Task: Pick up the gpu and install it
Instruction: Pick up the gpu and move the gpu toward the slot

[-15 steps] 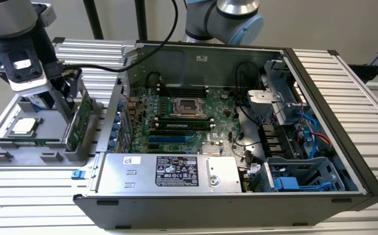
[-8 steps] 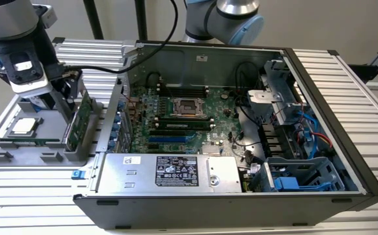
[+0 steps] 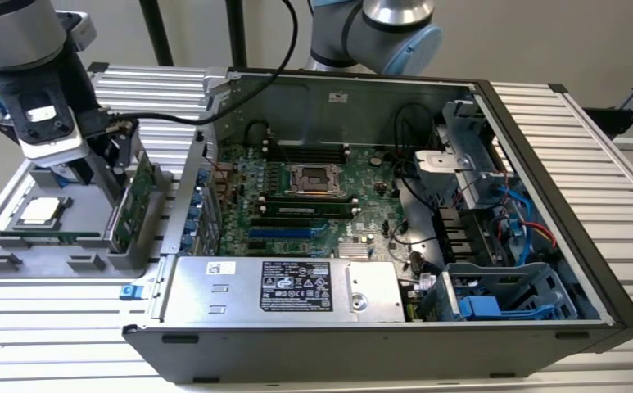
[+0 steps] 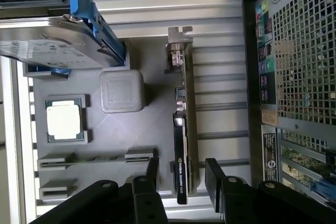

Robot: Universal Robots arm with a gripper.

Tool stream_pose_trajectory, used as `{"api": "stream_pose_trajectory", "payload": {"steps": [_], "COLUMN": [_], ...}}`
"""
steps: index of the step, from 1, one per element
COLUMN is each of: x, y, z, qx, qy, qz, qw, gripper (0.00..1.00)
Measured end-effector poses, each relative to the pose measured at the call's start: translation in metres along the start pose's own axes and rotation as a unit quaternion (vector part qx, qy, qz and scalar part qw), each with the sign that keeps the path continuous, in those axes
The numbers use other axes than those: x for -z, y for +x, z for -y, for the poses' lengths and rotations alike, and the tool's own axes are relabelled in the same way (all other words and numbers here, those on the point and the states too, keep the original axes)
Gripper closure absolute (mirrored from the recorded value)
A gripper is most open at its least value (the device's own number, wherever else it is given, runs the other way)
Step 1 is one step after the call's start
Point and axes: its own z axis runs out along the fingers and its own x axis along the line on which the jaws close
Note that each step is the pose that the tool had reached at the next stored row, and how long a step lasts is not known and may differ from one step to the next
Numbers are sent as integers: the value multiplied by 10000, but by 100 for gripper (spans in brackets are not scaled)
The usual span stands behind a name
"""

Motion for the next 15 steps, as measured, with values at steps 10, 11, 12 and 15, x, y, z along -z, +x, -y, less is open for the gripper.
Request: {"api": "stream_pose_trajectory", "payload": {"steps": [10,11,12,15], "x": [-58,-64,-70,-90], "y": [1,1,1,1], "z": [4,4,4,5], "qx": [0,0,0,0], "qy": [0,0,0,0], "qz": [0,0,0,0], "qw": [10000,10000,10000,10000], "gripper": [0,0,0,0]}}
